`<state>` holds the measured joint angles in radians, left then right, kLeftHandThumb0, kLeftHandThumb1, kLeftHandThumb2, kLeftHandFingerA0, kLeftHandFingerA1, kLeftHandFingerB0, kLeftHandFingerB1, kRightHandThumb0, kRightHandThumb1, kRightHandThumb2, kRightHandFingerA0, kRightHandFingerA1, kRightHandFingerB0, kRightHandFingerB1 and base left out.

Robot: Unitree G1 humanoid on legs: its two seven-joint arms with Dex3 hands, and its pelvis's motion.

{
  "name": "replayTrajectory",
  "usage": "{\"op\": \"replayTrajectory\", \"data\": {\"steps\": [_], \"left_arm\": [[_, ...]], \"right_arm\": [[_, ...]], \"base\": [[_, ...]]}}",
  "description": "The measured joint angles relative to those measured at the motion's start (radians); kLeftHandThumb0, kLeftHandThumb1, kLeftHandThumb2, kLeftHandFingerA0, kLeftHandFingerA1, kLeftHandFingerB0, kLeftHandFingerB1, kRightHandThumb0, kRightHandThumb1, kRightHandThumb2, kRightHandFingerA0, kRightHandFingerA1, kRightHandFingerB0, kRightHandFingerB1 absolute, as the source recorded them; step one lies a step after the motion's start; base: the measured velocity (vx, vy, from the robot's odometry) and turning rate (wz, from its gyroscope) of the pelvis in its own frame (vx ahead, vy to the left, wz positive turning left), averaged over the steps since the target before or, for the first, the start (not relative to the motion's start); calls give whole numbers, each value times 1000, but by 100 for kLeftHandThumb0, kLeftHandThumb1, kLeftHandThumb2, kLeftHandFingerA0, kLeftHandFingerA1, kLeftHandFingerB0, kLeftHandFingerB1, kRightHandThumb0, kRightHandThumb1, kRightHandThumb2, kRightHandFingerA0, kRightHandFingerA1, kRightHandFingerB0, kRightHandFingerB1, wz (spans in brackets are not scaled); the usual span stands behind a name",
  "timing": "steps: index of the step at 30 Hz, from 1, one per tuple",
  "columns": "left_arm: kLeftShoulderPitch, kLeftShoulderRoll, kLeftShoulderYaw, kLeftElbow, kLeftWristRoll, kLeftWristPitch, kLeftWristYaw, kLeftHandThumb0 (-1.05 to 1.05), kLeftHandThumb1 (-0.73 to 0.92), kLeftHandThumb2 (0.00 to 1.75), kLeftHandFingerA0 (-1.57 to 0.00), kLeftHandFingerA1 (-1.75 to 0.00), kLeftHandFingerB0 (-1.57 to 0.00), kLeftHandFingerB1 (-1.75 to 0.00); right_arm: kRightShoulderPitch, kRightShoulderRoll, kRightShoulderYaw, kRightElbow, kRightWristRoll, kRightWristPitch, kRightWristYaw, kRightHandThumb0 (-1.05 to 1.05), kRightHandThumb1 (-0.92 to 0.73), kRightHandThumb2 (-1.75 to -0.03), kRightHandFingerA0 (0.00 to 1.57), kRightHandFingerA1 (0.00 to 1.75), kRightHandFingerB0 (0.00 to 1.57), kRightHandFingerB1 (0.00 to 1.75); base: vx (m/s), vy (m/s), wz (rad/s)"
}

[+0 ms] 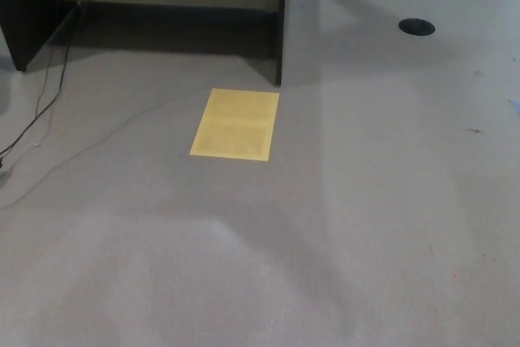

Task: A person is holding a toilet paper roll and the robot extends its left hand to grab the roll by inserting its thumb into the gap in the middle and brings its hand down by its side. Then it extends its arm again to hand the toilet paper roll back to the person.

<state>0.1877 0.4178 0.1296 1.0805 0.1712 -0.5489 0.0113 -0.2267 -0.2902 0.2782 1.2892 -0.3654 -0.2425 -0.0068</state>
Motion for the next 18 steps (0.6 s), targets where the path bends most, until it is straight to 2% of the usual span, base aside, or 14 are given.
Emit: {"op": "replayTrajectory", "data": {"steps": [2,3,5,7,8,10,12,17,18], "left_arm": [[-10,0,0,1,-1,-18,1,-12,83,64,-91,-140,-76,-116],[-13,0,1,1,-1,-22,2,-10,81,68,-87,-139,-77,-116],[-25,-1,8,-6,-5,-38,3,-9,86,71,-81,-146,-74,-120],[-33,-5,24,-36,-23,-59,-4,-9,86,71,-83,-145,-75,-118],[-39,-8,29,-64,-32,-71,-8,-11,84,74,-87,-145,-75,-120],[-54,-10,34,-122,-40,-85,-14,-9,83,73,-86,-146,-74,-121],[-82,-13,36,-211,-46,-95,-20,-6,80,77,-94,-142,-78,-119],[-143,-22,31,-422,-48,-89,-25,-4,80,72,-87,-146,-73,-120],[-159,-26,25,-466,-48,-85,-28,-3,80,70,-87,-142,-74,-117]], "right_arm": [[-1,-2,0,-1,-1,-1,-2,-40,-69,-61,69,53,52,41],[-3,-3,-1,-2,-1,-1,-2,-39,-68,-60,77,64,54,42],[-6,-5,-6,-3,0,-2,-3,-39,-67,-61,74,60,53,43],[-3,-8,-13,-4,1,-5,-5,-39,-67,-60,73,60,53,43],[-3,-11,-19,-5,2,-7,-5,-39,-67,-61,75,61,53,42],[-5,-15,-28,-6,4,-9,-6,-39,-67,-61,75,60,52,42],[-14,-19,-37,-7,6,-8,-6,-38,-67,-60,75,59,52,41],[-23,-21,-47,-8,7,-9,-6,-40,-66,-61,73,64,54,42],[-23,-21,-49,-8,7,-9,-6,-40,-67,-61,74,63,53,41]], "base": [[0,0,0],[0,0,0],[0,0,0],[0,0,0],[0,0,0],[0,0,0],[0,0,0],[0,0,0],[0,0,0]]}}
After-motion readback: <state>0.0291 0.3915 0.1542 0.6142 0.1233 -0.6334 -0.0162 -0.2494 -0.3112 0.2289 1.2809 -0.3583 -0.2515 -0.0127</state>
